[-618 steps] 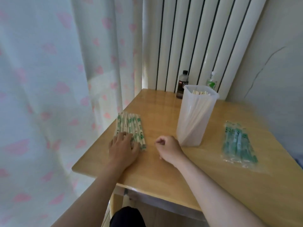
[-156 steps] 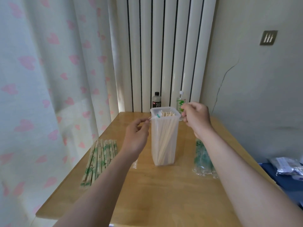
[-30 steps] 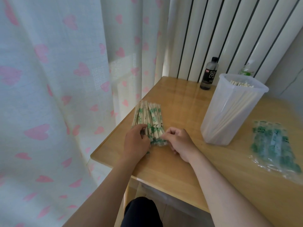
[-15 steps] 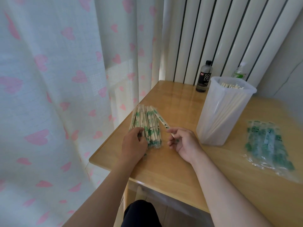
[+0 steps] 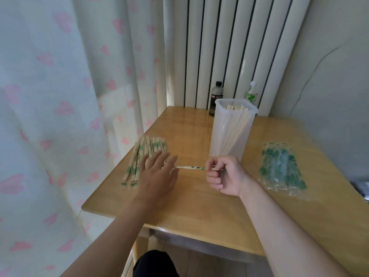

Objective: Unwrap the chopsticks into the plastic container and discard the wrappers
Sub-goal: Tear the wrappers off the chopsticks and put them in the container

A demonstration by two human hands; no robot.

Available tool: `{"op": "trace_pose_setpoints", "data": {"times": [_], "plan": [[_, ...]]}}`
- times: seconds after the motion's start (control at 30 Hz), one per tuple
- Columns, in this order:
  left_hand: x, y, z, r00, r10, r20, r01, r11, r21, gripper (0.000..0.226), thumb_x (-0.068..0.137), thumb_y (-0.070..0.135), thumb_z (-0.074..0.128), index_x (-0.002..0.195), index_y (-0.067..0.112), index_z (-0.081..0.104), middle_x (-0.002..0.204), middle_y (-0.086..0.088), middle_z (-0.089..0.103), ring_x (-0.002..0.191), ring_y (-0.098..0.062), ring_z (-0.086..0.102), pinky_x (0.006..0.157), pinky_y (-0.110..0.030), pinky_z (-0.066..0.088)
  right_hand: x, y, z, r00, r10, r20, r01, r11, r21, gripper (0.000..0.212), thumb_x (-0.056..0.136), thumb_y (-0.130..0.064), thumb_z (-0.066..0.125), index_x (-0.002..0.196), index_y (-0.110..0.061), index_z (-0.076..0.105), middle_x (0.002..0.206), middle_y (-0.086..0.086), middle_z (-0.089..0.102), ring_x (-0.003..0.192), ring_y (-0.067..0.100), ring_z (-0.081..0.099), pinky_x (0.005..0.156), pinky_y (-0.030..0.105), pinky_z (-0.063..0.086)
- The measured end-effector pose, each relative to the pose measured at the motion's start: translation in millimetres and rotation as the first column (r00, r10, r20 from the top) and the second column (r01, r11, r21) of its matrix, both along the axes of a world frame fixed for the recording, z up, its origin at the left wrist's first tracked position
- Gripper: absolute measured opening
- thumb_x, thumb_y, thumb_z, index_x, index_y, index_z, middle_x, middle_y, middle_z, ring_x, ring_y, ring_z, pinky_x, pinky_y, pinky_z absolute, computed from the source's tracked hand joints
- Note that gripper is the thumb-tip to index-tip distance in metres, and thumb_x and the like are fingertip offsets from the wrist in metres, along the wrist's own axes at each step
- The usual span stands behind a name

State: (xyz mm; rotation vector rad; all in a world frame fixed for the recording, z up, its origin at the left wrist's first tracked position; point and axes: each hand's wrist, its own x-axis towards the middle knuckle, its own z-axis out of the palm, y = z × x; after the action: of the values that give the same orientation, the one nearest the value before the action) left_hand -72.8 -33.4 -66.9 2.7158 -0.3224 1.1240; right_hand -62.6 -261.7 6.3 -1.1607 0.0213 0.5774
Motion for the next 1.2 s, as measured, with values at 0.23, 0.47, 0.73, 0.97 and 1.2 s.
{"op": "trace_pose_setpoints", "data": {"times": [0.23,0.47,0.73,0.97,1.2], "plan": [[7.1,-42.0,37.3,0.909,-0.283,-0.304,0.244,0.956,-0.161,0.034,0.100,0.042,0.037,0.087,0.017,0.055,0.069,0.000,0.053,0.066,-0.035,0.059,0.056,-0.041,0.050,-7.2,-43.2,8.6,0.984,-0.126,0.122,0.064,0.906,0.418,0.052,0.090,-0.043,0.050,0.112,0.001,0.069,0.076,0.009,0.059,0.063,0.020,0.057,0.052,0.027,0.049],[3.4,-77.3,57.0,0.775,-0.402,-0.488,0.248,0.903,-0.350,0.056,0.105,0.053,0.032,0.070,0.014,0.051,0.060,0.002,0.053,0.061,-0.020,0.051,0.061,-0.037,0.039,-6.0,-57.4,13.9,0.914,-0.240,0.326,0.215,0.970,0.110,0.023,0.089,-0.019,0.065,0.106,-0.008,0.076,0.069,0.008,0.061,0.052,0.019,0.052,0.048,0.028,0.042],[5.9,-97.3,56.1,0.751,-0.368,-0.549,0.207,0.920,-0.333,0.058,0.103,0.061,0.026,0.065,0.021,0.046,0.060,0.004,0.052,0.065,-0.026,0.053,0.066,-0.041,0.046,-4.6,-66.4,5.1,0.908,-0.253,0.335,0.269,0.963,-0.002,0.019,0.096,-0.021,0.067,0.101,-0.008,0.080,0.073,0.008,0.061,0.056,0.019,0.052,0.048,0.030,0.039],[12.0,-102.4,63.9,0.774,-0.368,-0.516,0.236,0.923,-0.304,0.056,0.103,0.059,0.027,0.069,0.020,0.048,0.063,0.001,0.055,0.066,-0.026,0.056,0.062,-0.039,0.044,-1.1,-90.0,11.5,0.853,-0.419,0.311,0.418,0.905,0.074,0.020,0.097,-0.018,0.066,0.098,-0.005,0.081,0.081,0.007,0.068,0.069,0.019,0.061,0.052,0.032,0.040],[13.2,-119.1,72.8,0.799,-0.334,-0.500,0.226,0.937,-0.265,0.055,0.103,0.058,0.030,0.066,0.021,0.046,0.062,0.002,0.053,0.069,-0.030,0.055,0.063,-0.038,0.043,-7.9,-78.8,5.2,0.887,-0.374,0.271,0.365,0.927,0.086,0.022,0.099,-0.020,0.065,0.107,-0.005,0.078,0.082,0.006,0.067,0.067,0.021,0.062,0.050,0.031,0.040]]}}
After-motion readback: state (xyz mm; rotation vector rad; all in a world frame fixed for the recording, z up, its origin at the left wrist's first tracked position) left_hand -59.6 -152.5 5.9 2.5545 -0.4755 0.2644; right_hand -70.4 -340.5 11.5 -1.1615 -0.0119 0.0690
